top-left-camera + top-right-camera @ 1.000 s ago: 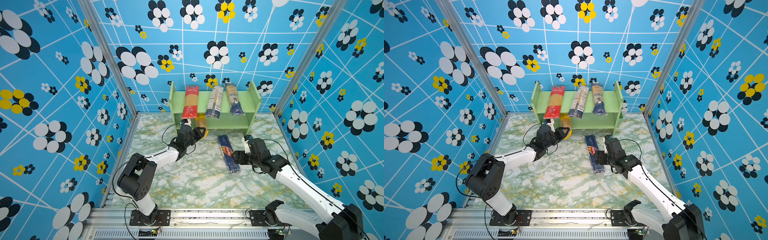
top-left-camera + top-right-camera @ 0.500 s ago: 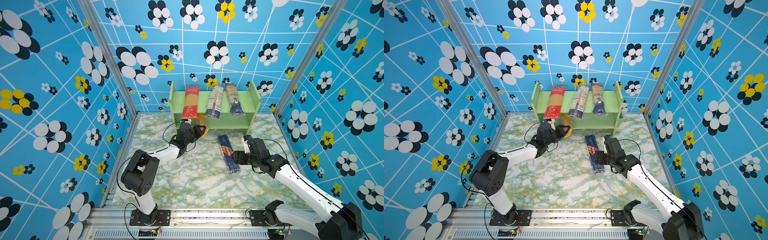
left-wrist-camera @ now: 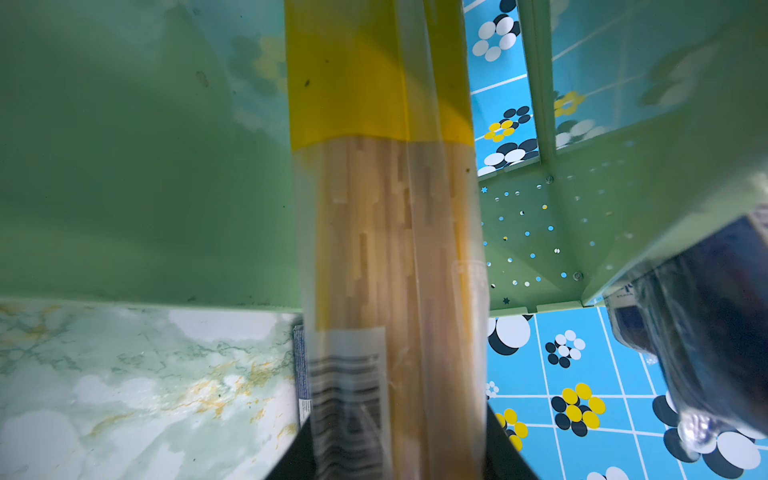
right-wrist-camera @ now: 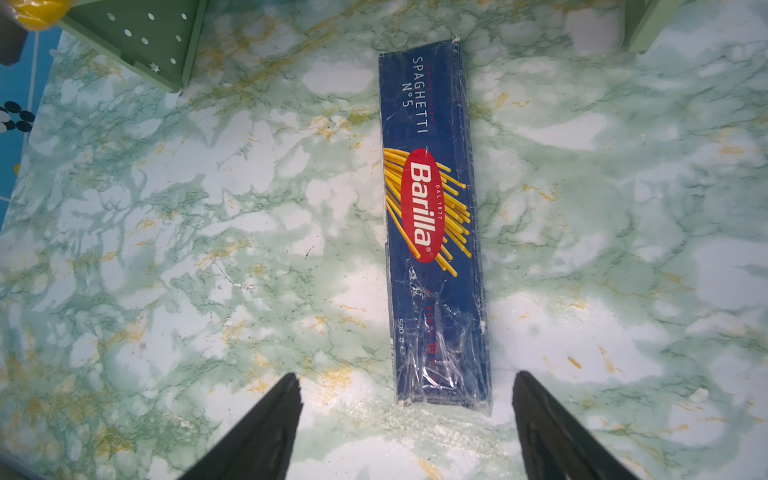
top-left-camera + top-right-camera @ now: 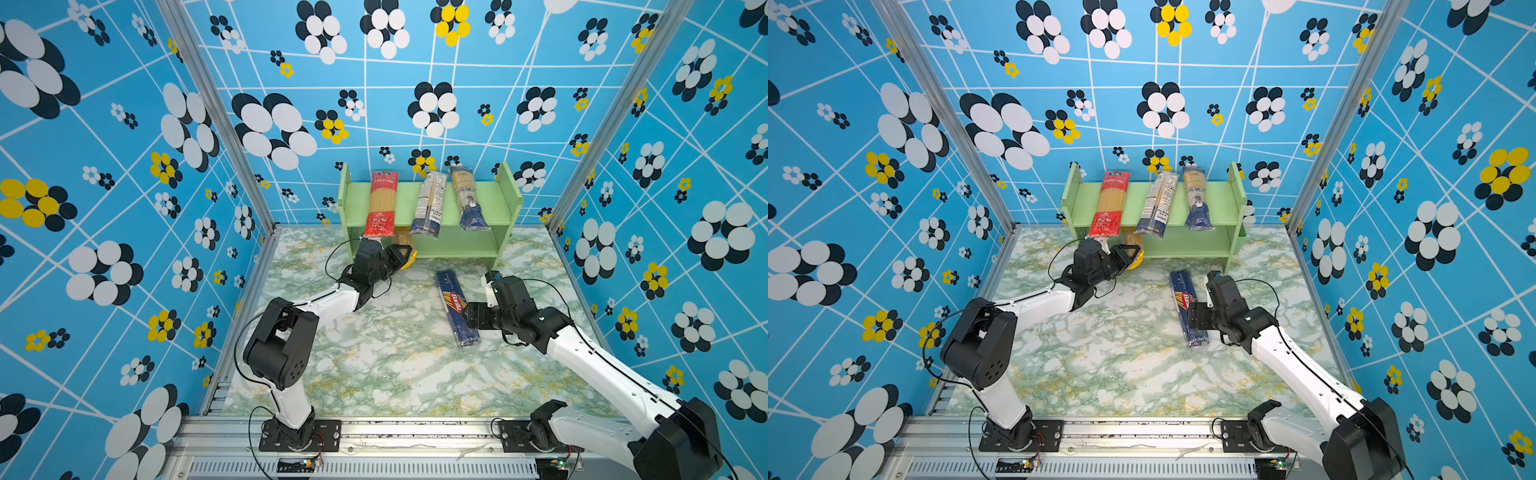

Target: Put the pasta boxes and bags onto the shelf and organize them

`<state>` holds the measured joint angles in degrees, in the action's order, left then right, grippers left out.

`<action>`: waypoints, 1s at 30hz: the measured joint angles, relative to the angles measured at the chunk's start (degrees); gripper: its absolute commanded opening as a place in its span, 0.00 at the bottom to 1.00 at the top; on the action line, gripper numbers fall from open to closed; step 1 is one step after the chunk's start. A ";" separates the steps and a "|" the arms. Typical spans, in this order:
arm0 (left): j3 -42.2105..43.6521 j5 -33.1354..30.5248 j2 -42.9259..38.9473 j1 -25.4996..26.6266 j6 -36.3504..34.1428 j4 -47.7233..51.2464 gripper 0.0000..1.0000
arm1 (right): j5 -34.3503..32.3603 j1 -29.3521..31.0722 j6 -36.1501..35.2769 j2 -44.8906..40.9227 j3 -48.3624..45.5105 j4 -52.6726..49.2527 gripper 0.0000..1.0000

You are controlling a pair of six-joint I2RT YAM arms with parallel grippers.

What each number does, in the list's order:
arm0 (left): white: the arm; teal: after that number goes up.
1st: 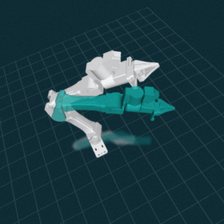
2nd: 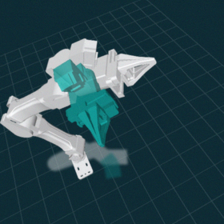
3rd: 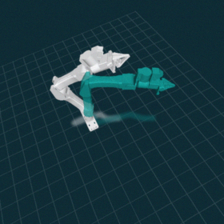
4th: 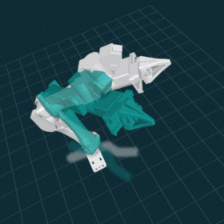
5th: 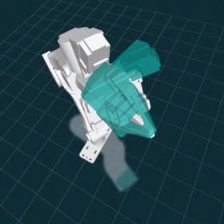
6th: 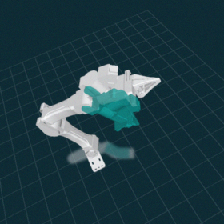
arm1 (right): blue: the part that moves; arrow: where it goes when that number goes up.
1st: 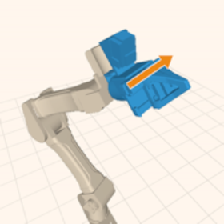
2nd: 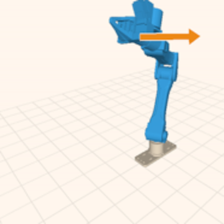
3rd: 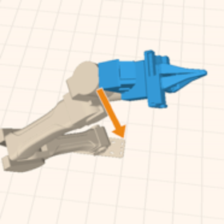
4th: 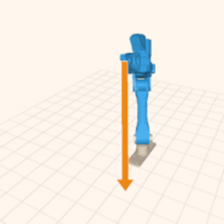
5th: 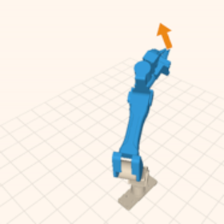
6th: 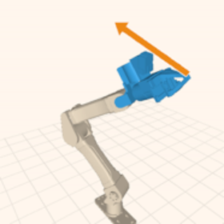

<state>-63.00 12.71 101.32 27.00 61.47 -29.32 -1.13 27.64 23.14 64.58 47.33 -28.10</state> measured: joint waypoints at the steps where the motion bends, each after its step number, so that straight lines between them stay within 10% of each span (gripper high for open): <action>1: -0.20 0.00 0.28 -0.02 -0.07 0.09 0.00 | 0.00 0.00 0.00 0.09 0.00 0.02 0.82; 30: -0.22 -0.68 2.40 -0.50 -1.49 3.28 0.24 | 0.17 -0.02 -0.44 2.23 0.00 0.07 0.84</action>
<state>-63.22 12.03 103.72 26.50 59.99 -26.04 -0.95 27.62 22.70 66.81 47.33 -28.03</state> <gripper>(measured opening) 0.378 0.836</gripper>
